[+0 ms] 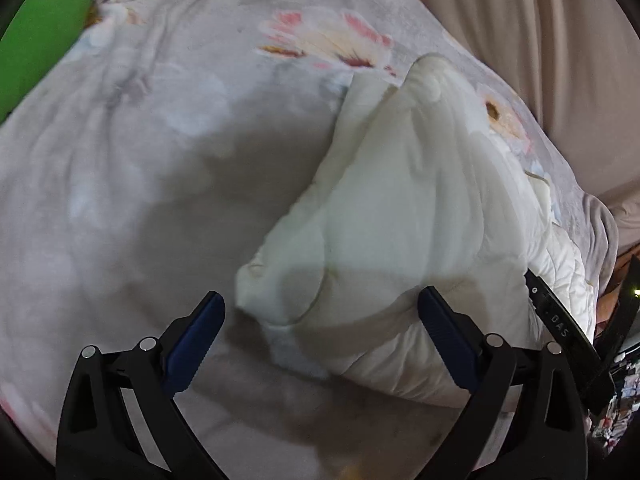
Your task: Fold large clothes
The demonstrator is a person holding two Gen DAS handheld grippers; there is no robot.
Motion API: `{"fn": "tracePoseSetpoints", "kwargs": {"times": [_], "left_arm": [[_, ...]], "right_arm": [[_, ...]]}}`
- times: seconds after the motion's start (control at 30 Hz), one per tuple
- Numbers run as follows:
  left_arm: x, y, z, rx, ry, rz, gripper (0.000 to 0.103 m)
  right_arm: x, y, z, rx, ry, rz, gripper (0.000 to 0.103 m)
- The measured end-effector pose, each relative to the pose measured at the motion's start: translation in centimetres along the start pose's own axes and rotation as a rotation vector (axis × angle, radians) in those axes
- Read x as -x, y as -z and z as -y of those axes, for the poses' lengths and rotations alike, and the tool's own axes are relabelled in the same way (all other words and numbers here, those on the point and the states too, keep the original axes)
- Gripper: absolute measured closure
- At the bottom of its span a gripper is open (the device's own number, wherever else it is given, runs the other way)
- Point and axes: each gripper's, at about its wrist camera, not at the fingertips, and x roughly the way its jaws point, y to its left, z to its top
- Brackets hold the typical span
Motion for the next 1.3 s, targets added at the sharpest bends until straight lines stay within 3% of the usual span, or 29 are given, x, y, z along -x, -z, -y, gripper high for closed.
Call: {"fn": "tracePoseSetpoints", "kwargs": {"times": [0.1, 0.2, 0.27, 0.43, 0.6, 0.77, 0.93, 1.07, 1.2, 1.3], "left_arm": [[-1.2, -0.5, 0.7, 0.05, 0.066, -0.006, 0.009], [-0.1, -1.3, 1.8, 0.055, 0.079, 0.023, 0.035], [1.4, -1.7, 2.7, 0.025, 0.105, 0.054, 0.06], [6.1, -2.2, 6.4, -0.072, 0.186, 0.125, 0.079], [10.4, -1.3, 13.1, -0.23, 0.268, 0.188, 0.083], [12.0, 2.6, 22.4, -0.487, 0.336, 0.204, 0.085], [8.7, 8.1, 30.4, -0.68, 0.366, 0.131, 0.087], [3.6, 12.8, 34.6, -0.807, 0.333, 0.037, 0.087], [-0.3, 16.7, 36.1, -0.888, 0.274, -0.011, 0.087], [-0.9, 17.7, 36.3, -0.902, 0.254, -0.007, 0.087]], "right_arm": [[-0.1, -0.6, -0.1, 0.005, -0.003, -0.015, 0.052], [1.3, -1.4, 0.6, -0.028, -0.029, -0.027, 0.053], [2.8, -1.4, 1.3, -0.049, -0.036, -0.021, 0.053], [6.8, -0.4, 4.2, -0.104, -0.006, -0.036, 0.054], [9.8, 2.3, 6.9, -0.148, -0.006, -0.041, 0.055], [11.9, 5.5, 10.1, -0.216, -0.007, -0.039, 0.056], [15.5, 8.5, 14.3, -0.27, 0.03, -0.007, 0.055], [17.8, 11.1, 18.0, -0.333, 0.084, -0.002, 0.055], [19.3, 13.5, 21.1, -0.4, 0.123, -0.011, 0.055], [19.9, 14.3, 22.5, -0.431, 0.134, -0.008, 0.055]]}}
